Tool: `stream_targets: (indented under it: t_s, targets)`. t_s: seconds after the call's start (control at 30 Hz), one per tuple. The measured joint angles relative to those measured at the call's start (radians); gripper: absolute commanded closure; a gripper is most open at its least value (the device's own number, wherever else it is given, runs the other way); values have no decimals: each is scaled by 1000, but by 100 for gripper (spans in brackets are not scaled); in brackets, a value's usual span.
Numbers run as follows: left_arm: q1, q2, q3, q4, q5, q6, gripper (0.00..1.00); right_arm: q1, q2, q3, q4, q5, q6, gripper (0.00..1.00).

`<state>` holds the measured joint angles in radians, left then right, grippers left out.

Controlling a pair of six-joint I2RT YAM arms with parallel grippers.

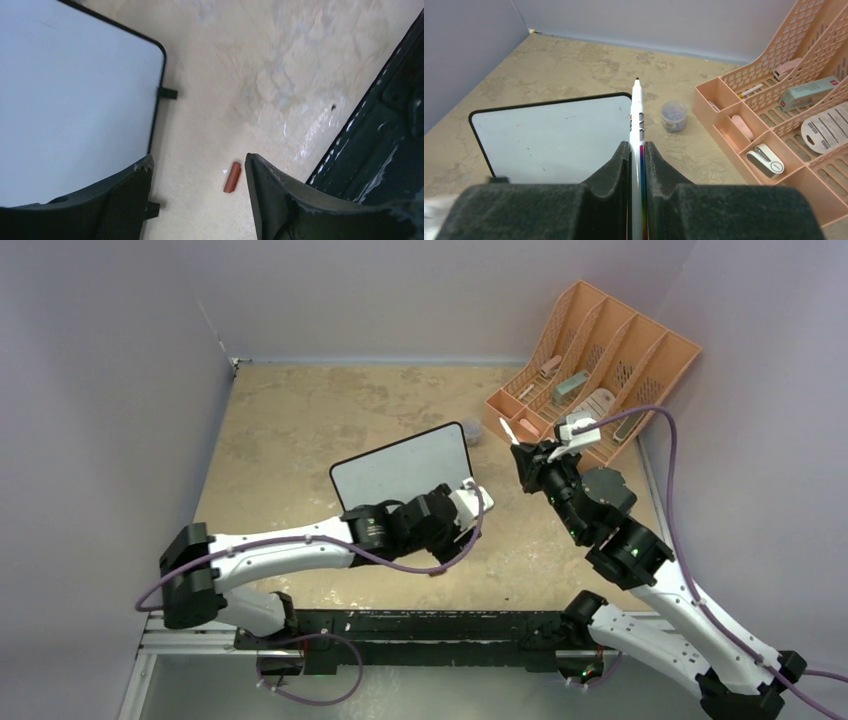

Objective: Write a sentence on the whiteboard
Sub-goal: Place the pen cap at the center of the board.

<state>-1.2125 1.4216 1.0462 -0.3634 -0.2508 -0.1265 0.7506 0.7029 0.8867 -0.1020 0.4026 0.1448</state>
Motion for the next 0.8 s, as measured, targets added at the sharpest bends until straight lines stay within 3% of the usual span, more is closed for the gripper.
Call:
stream_targets:
  t_s: [0.17,0.4,0.67,0.8]
  targets:
    - [81,-123,56,-1,0,6,33,0,61,23,5,-1,-6,100]
    - [362,-279,67,-31,74,3,33,0,140,68,27,-4,-30,100]
    - [699,-352,97,-43,330,-22,33,0,191,113,42,-31,-40,100]
    - [978,-350,94,-41,565,-74,34,0,218,136,41,-60,-40,100]
